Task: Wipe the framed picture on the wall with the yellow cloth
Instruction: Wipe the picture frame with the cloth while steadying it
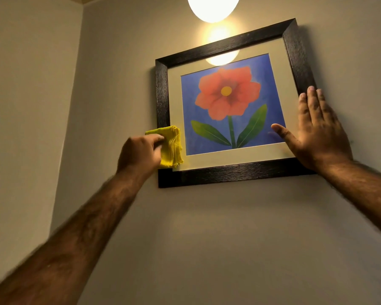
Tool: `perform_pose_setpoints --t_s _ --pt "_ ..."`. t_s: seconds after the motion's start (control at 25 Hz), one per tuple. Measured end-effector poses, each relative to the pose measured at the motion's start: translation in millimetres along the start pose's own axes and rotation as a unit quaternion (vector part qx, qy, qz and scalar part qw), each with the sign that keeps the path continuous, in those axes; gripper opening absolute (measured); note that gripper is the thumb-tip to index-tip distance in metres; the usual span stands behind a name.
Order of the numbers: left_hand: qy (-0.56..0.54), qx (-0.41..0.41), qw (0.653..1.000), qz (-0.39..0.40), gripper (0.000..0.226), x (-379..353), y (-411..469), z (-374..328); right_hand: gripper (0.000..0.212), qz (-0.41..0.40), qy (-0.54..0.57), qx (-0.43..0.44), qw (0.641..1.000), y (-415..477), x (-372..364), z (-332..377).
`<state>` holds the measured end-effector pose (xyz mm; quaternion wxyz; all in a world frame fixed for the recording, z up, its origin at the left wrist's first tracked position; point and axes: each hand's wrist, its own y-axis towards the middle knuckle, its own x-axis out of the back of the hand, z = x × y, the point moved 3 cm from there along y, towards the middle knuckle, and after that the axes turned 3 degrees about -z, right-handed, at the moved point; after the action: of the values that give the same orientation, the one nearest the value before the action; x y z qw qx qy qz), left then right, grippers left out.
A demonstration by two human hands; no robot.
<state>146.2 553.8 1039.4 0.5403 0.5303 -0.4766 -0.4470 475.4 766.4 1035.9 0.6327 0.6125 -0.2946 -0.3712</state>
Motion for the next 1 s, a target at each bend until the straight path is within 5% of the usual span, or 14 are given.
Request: perform_pose_setpoints --t_s 0.16,0.36,0.68,0.8,0.92,1.0 --pt "0.000 0.047 0.998 0.043 0.023 6 28 -2 0.103 0.000 -0.003 0.003 1.000 -1 -1 -1" --pt "0.015 0.141 0.985 0.097 0.062 5 51 10 0.103 -0.008 0.002 0.005 1.000 -1 -2 -1" --pt "-0.139 0.207 0.964 0.098 0.035 14 41 26 0.102 0.008 0.010 0.001 1.000 0 0 -1" --pt "-0.217 0.249 0.939 0.097 0.036 23 31 34 0.101 -0.008 0.016 0.070 0.997 -5 12 23" --pt "-0.272 0.271 0.919 0.096 0.034 38 21 43 0.093 -0.015 0.154 0.221 0.963 -23 28 108" --pt "-0.288 0.281 0.910 0.097 0.035 49 12 50 0.085 0.054 0.312 0.235 0.919 -37 35 177"
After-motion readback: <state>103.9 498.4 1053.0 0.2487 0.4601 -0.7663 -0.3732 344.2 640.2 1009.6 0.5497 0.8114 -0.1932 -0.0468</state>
